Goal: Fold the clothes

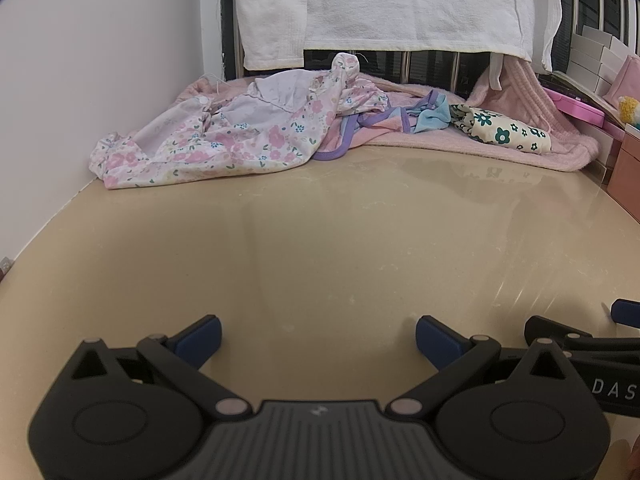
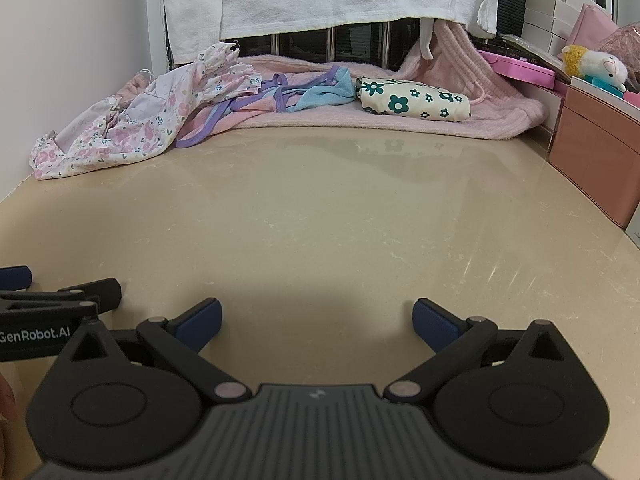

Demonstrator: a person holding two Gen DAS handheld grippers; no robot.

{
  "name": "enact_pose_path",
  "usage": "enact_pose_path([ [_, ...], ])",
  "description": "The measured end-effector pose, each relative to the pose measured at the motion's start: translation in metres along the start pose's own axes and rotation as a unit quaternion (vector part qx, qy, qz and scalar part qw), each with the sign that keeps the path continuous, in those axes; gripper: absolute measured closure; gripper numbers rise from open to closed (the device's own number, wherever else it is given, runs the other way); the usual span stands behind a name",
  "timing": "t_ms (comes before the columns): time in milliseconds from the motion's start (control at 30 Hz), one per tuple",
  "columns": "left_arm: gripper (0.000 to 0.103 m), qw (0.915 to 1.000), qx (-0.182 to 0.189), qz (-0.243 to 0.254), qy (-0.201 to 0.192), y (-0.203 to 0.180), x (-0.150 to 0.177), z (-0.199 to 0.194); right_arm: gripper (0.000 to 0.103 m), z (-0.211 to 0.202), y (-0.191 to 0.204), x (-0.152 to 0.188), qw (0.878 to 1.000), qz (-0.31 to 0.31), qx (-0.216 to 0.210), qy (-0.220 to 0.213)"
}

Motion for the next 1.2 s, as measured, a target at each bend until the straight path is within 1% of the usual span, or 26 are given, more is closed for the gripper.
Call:
enact_pose_path([
  [567,0.0,1.0,0.0,0.0,0.0,0.001,-0.001,0.001,0.001,-0.001,-0.001,0.0,1.0,-0.001,-0.001,0.0],
  [767,0.0,1.0,-0.002,0.0,0.001,0.003,-0.002,0.003,0.0,0.002,0.004,0.002,1.0,0.001,0.004,-0.001],
  [833,0.0,1.0,0.0,0.001,0.002,0.003,-0.004,0.004,0.0,0.002,0.006,0.003,1.0,-0.001,-0.001,0.0],
  [867,0.001,1.0,0.007,0.001,0.004,0.004,-0.005,0.003,0.0,0.001,0.007,0.002,1.0,-0.003,-0.006,0.002],
  [900,0.006,0.9999,0.016,-0.001,0.002,0.007,-0.008,0.0,0.0,0.001,0.008,0.001,1.0,-0.005,-0.012,0.003],
  [967,0.008,0.9988,0.042,-0.017,-0.019,0.022,-0.026,-0.01,0.0,-0.005,0.007,-0.01,0.999,0.011,-0.031,0.003],
  [1000,0.006,0.9975,0.049,-0.032,-0.039,0.036,-0.042,-0.015,0.0,0.001,0.013,-0.028,0.999,0.014,-0.045,0.0],
  [1033,0.005,0.9964,0.048,-0.045,-0.052,0.05,-0.057,-0.017,0.0,0.008,0.02,-0.048,0.998,0.016,-0.058,-0.004],
  [1067,0.0,0.9954,0.045,-0.057,-0.063,0.067,-0.074,-0.016,0.0,0.015,0.026,-0.068,0.997,0.019,-0.072,-0.007],
  [1100,0.0,0.9949,0.037,-0.065,-0.067,0.083,-0.092,-0.01,0.0,0.022,0.033,-0.088,0.996,0.021,-0.086,-0.011],
  [1200,0.0,0.9962,-0.004,-0.072,-0.049,0.131,-0.144,0.032,0.0,0.042,0.053,-0.148,0.991,0.028,-0.127,-0.023],
])
Point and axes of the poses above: each gripper's, at about its wrist camera, not at the fingertips, and z roughly the way its jaws point, y to its left, x to its underside, the point moved 8 cm from there along z, roughly the way its jaws point, and after that the axes turned 6 degrees about x, right-handed, at the moved point
